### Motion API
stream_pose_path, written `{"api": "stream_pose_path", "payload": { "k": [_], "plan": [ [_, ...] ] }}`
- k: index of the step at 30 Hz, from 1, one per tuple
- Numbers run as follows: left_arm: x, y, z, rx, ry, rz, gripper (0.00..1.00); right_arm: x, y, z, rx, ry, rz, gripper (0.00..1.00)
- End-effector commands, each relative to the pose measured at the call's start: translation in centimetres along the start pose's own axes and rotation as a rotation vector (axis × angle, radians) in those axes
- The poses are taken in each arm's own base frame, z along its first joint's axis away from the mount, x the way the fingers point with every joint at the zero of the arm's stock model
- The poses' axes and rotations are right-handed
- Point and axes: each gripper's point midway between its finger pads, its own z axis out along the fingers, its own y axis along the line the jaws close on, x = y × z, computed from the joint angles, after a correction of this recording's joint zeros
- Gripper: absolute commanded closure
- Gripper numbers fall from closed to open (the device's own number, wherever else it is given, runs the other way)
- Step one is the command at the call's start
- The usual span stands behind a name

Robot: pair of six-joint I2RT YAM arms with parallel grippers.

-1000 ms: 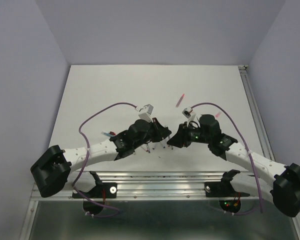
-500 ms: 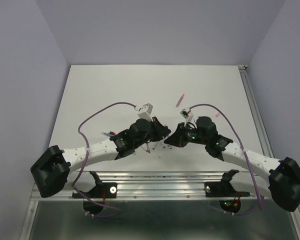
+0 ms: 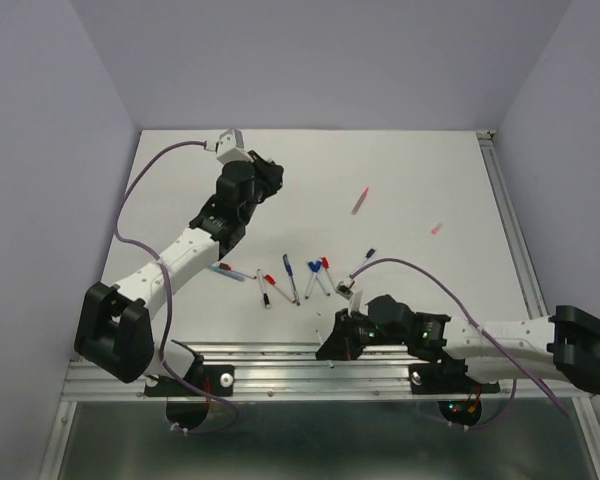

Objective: Open the pen caps

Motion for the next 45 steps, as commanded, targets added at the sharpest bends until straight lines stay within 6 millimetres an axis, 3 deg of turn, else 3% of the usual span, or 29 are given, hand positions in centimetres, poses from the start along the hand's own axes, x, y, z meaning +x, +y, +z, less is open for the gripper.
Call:
{"api": "stream_pose_path", "payload": {
  "k": [1, 3, 4, 6, 7, 9, 10, 12, 13, 16, 19, 22, 30, 35, 40, 42, 45],
  "plan": [
    [0.7, -0.7, -0.9, 0.055, 0.046, 0.099, 1.00, -4.6, -1.8, -0.3, 0.200, -0.204, 0.070, 0.99],
    [2.0, -0.4, -1.1, 0.074, 0.101, 0.152, 1.00, -6.1, -3.4, -1.0, 0.322, -0.244, 0.105, 0.99],
    [2.4, -0.5, -1.0, 0.082, 0.116, 0.173, 1.00, -7.0, -5.7, -2.1, 0.428, -0.263, 0.137, 0.99],
    [3.0, -0.7, -0.7, 0.112, 0.155, 0.248, 1.00, -9.3, -6.8, -3.2, 0.477, -0.306, 0.149, 0.99],
    [4.0, -0.4, -0.2, 0.111, 0.192, 0.277, 1.00, -11.2, -9.2, -4.9, 0.550, -0.359, 0.194, 0.99],
    [4.3, -2.0, 0.3, 0.181, 0.247, 0.351, 1.00, -13.4, -11.0, -6.8, 0.611, -0.408, 0.198, 0.99],
    [5.6, -1.5, 1.3, 0.182, 0.288, 0.383, 1.00, -14.7, -13.0, -8.8, 0.685, -0.456, 0.239, 0.99],
    [6.0, -2.5, 2.5, 0.224, 0.316, 0.437, 1.00, -16.4, -14.7, -11.0, 0.777, -0.518, 0.241, 0.99],
    [6.2, -2.6, 4.3, 0.211, 0.324, 0.459, 1.00, -17.4, -16.1, -12.6, 0.819, -0.563, 0.273, 0.99],
    [8.8, -0.9, 6.6, 0.147, 0.433, 0.498, 1.00, -18.9, -17.7, -14.5, 0.861, -0.587, 0.301, 0.99],
    [9.2, -1.8, 8.5, 0.171, 0.438, 0.537, 1.00, -20.2, -20.3, -18.3, 0.970, -0.659, 0.358, 0.99],
    [10.3, -1.7, 9.4, 0.176, 0.466, 0.546, 1.00, -20.4, -21.6, -19.7, 1.014, -0.676, 0.377, 0.99],
    [13.2, -2.1, 10.9, 0.207, 0.518, 0.549, 1.00, -22.4, -22.9, -19.2, 0.990, -0.641, 0.345, 0.98],
    [14.7, -2.0, 10.7, 0.211, 0.545, 0.542, 1.00, -27.2, -22.9, -17.6, 0.905, -0.659, 0.286, 0.88],
    [15.0, -2.0, 10.0, 0.202, 0.545, 0.560, 1.00, -30.7, -25.4, -15.7, 0.906, -0.631, 0.312, 0.88],
    [15.0, -1.8, 9.7, 0.197, 0.544, 0.561, 1.00, -30.5, -27.3, -14.7, 0.930, -0.594, 0.352, 0.88],
    [14.7, -1.6, 9.4, 0.187, 0.533, 0.575, 1.00, -32.1, -28.0, -14.2, 0.925, -0.623, 0.367, 0.88]
  ]
}}
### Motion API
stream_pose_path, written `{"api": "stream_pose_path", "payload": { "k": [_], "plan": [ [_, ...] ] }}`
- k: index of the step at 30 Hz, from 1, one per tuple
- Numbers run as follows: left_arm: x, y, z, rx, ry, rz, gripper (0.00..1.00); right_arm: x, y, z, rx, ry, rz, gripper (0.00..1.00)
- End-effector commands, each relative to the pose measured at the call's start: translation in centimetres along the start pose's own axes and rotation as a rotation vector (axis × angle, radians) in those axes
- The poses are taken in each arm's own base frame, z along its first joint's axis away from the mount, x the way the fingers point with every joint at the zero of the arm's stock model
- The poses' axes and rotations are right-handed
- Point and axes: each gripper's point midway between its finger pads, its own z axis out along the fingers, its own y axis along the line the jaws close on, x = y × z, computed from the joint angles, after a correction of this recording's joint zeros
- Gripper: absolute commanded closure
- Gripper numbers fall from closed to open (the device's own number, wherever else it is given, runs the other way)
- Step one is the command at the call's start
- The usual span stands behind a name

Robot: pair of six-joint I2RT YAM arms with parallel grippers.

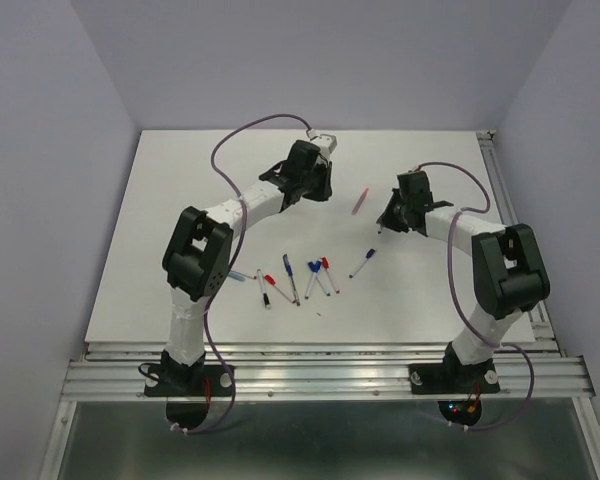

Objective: Open the pen caps

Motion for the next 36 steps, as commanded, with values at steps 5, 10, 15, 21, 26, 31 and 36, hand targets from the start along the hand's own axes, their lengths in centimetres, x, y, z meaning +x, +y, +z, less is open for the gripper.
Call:
{"api": "stream_pose_path", "payload": {
  "k": [5, 10, 15, 21, 26, 31, 36],
  "plan": [
    [-2.4, -0.3, -2.1, -0.024, -0.076, 0.029, 1.00, -3.2, 2.6, 3.4, -0.026, -0.046, 0.080, 0.85],
    [-2.5, -1.0, -2.5, -0.003, -0.077, 0.027, 1.00, -2.8, 3.4, 5.2, -0.023, -0.002, 0.098, 0.78],
    [-2.5, -1.1, -3.0, -0.040, -0.088, 0.037, 1.00, -2.3, 2.6, 5.8, 0.020, 0.012, 0.111, 0.69],
    [-2.4, -2.7, -3.7, -0.033, -0.088, 0.049, 1.00, -2.2, 2.6, 4.4, 0.021, 0.022, 0.103, 0.57],
    [-1.7, -5.3, -3.9, -0.008, -0.084, 0.078, 1.00, -5.3, 3.2, -0.4, -0.006, -0.108, 0.093, 0.38],
    [-1.2, -8.3, -3.9, 0.036, -0.081, 0.085, 1.00, -7.7, 2.6, -6.5, 0.000, -0.246, 0.083, 0.06],
    [-1.0, -11.2, -3.4, 0.095, -0.079, 0.077, 1.00, -8.7, -0.6, -13.0, 0.086, -0.404, 0.177, 0.00]
  ]
}}
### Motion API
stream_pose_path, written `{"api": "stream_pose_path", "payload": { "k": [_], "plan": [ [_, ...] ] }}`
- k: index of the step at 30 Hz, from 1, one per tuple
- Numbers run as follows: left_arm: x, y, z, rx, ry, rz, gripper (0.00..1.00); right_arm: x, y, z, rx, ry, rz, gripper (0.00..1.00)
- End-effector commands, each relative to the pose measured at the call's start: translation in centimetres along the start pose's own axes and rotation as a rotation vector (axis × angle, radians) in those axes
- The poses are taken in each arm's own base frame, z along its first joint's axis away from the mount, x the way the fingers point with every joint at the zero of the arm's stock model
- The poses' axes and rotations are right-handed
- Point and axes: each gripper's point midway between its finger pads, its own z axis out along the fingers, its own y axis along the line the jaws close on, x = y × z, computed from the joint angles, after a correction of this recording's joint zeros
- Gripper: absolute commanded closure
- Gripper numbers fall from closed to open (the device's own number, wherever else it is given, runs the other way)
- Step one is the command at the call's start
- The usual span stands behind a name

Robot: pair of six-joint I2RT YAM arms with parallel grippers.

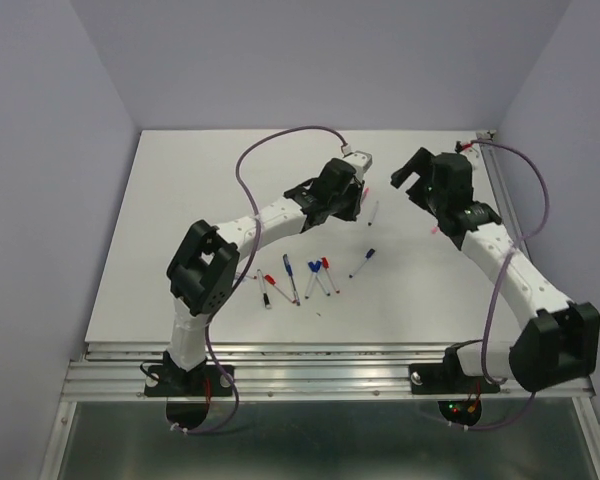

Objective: Open the pen caps

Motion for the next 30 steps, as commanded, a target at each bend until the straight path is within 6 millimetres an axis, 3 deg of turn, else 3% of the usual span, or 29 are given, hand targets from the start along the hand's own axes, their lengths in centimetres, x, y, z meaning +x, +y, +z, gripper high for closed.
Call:
{"api": "stream_pose_path", "payload": {
  "k": [1, 3, 5, 6, 10, 11, 12, 13, 14, 15, 17, 18, 26, 30],
  "plan": [
    [-2.9, -3.5, -0.8, 0.071, -0.070, -0.010, 1.00, -1.8, -4.3, -5.2, 0.154, -0.146, 0.085, 0.00],
    [-3.2, -4.9, -0.3, 0.108, -0.070, -0.017, 1.00, -1.6, -6.7, -6.8, 0.209, -0.196, 0.116, 0.00],
    [-2.1, -6.3, 1.0, 0.135, -0.041, -0.014, 1.00, -2.5, -7.1, -10.0, 0.169, -0.270, 0.155, 0.00],
    [-2.9, -7.2, 1.2, 0.152, -0.056, -0.017, 1.00, -1.9, -8.2, -10.6, 0.179, -0.285, 0.164, 0.00],
    [-2.0, -9.5, 3.8, 0.174, -0.024, -0.058, 1.00, -1.7, -8.1, -13.3, 0.080, -0.314, 0.172, 0.00],
    [-0.7, -9.5, 5.3, 0.160, 0.002, -0.071, 1.00, -1.4, -7.9, -13.6, 0.062, -0.302, 0.158, 0.00],
    [-1.6, -10.9, 5.5, 0.180, -0.016, -0.080, 1.00, -0.9, -7.5, -13.8, 0.033, -0.277, 0.155, 0.00],
    [-0.2, -11.3, 6.9, 0.182, 0.012, -0.107, 1.00, -0.7, -7.4, -13.9, 0.020, -0.266, 0.150, 0.00],
    [-0.1, -11.9, 7.5, 0.192, 0.014, -0.113, 1.00, -0.4, -7.3, -13.8, 0.012, -0.253, 0.141, 0.00],
    [-1.0, -13.5, 7.4, 0.230, -0.005, -0.114, 1.00, 0.1, -7.0, -13.6, -0.004, -0.227, 0.129, 0.00],
    [-0.2, -14.3, 8.8, 0.240, 0.005, -0.122, 0.99, 0.4, -7.0, -13.4, -0.001, -0.208, 0.113, 0.00],
    [-1.0, -15.2, 8.8, 0.255, -0.016, -0.138, 0.98, 0.6, -7.1, -13.2, 0.006, -0.200, 0.111, 0.00],
    [0.7, -15.2, 11.6, 0.255, -0.009, -0.225, 0.91, 1.5, -7.3, -13.0, -0.012, -0.178, 0.073, 0.00],
    [1.3, -15.6, 12.3, 0.266, -0.009, -0.249, 0.85, 0.6, -8.1, -13.8, 0.014, -0.235, 0.077, 0.00]
  ]
}}
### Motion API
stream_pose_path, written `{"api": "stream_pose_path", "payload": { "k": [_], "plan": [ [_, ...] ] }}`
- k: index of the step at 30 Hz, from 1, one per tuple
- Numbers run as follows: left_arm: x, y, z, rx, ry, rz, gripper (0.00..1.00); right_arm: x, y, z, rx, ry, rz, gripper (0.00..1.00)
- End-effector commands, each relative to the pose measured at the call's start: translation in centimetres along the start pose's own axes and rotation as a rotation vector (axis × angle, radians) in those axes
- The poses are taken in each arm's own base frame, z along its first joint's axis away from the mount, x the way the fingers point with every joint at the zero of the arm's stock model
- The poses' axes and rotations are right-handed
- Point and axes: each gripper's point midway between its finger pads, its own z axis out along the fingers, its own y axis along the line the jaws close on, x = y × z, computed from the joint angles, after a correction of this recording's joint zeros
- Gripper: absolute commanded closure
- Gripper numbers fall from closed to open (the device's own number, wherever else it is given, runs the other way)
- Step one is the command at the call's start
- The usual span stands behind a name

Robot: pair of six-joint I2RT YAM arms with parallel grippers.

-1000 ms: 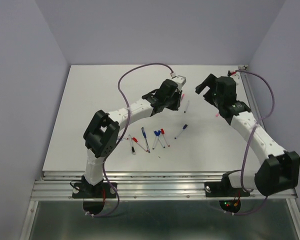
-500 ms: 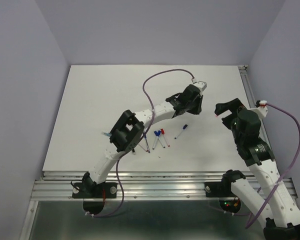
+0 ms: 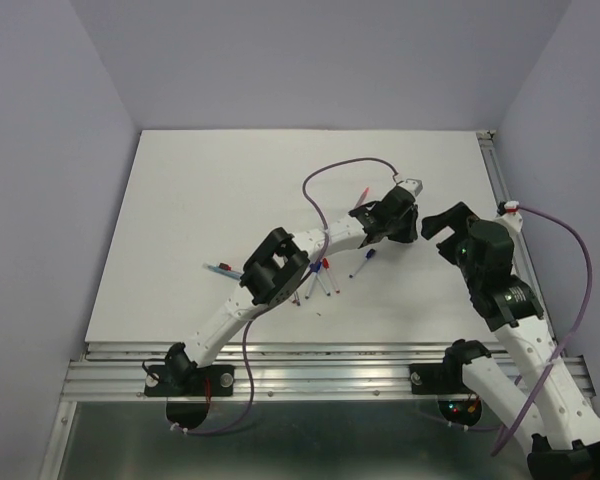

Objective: Open the pen caps

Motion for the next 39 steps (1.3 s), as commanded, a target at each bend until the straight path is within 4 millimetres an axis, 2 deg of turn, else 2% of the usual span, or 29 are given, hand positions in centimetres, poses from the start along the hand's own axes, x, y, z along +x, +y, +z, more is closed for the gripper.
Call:
{"api": "stream_pose_path", "payload": {
  "k": [1, 8, 11, 16, 17, 22, 23, 24, 25, 27, 31, 32, 33, 34, 35, 36, 37, 38, 39],
  "plan": [
    [-3.9, -2.7, -0.5, 0.083, -0.105, -0.041, 0.82, -1.0, -0.5, -0.7, -0.001, -0.060, -0.019, 0.00],
    [-3.4, -2.8, 0.0, 0.101, -0.089, -0.054, 0.76, -1.9, -1.5, -1.4, 0.026, -0.113, -0.012, 0.00],
    [-3.2, -3.2, -0.1, 0.119, -0.078, -0.050, 0.69, -2.2, -1.7, -1.6, 0.032, -0.135, -0.001, 0.00],
    [-2.9, -3.2, -0.5, 0.123, -0.067, -0.047, 0.46, -1.9, -1.5, -1.6, 0.021, -0.122, -0.005, 0.00],
    [-3.0, -3.3, -0.8, 0.125, -0.068, -0.047, 0.38, -1.8, -1.5, -1.5, 0.021, -0.120, -0.006, 0.00],
    [-3.4, -4.4, -1.8, 0.164, -0.060, -0.036, 0.31, -1.6, -1.5, -1.3, 0.018, -0.112, -0.009, 0.00],
    [-4.0, -4.9, -2.6, 0.174, -0.069, -0.032, 0.27, -1.6, -1.5, -1.3, 0.019, -0.106, -0.014, 0.00],
    [-3.8, -4.8, -2.8, 0.171, -0.063, -0.031, 0.25, -1.5, -1.5, -1.3, 0.020, -0.101, -0.017, 0.00],
    [-5.0, -5.8, -3.8, 0.199, -0.093, -0.020, 0.20, -1.3, -1.4, -1.4, 0.017, -0.088, -0.022, 0.00],
    [-5.7, -6.2, -4.8, 0.216, -0.108, -0.013, 0.16, -1.0, -1.4, -1.5, 0.015, -0.070, -0.027, 0.00],
    [-5.5, -6.8, -7.4, 0.238, -0.115, 0.019, 0.12, 0.3, -1.3, -2.0, -0.004, -0.001, -0.035, 0.00],
    [-6.6, -7.4, -9.2, 0.251, -0.143, 0.027, 0.12, 0.6, -1.4, -2.1, -0.005, 0.010, -0.026, 0.00],
    [-5.2, -6.6, -9.5, 0.237, -0.121, 0.034, 0.12, 0.9, -1.2, -2.3, -0.021, 0.028, -0.022, 0.00],
    [-5.2, -6.5, -10.3, 0.238, -0.127, 0.043, 0.11, 1.4, -1.3, -2.4, -0.021, 0.046, -0.024, 0.00],
    [-6.4, -7.4, -12.8, 0.258, -0.166, 0.056, 0.11, 1.9, -1.5, -2.3, -0.022, 0.062, -0.025, 0.00],
    [-6.3, -7.1, -13.7, 0.251, -0.174, 0.062, 0.08, 2.4, -1.6, -2.3, -0.024, 0.079, -0.025, 0.00],
    [-4.6, -5.3, -13.9, 0.203, -0.161, 0.077, 0.06, 3.0, -1.6, -2.4, -0.032, 0.102, -0.026, 0.00],
    [-5.6, -5.7, -16.2, 0.205, -0.199, 0.087, 0.04, 3.4, -1.6, -2.4, -0.041, 0.120, -0.030, 0.00],
    [-3.9, -3.8, -16.4, 0.147, -0.180, 0.095, 0.02, 4.0, -1.9, -2.3, -0.038, 0.136, -0.032, 0.00]
  ]
}}
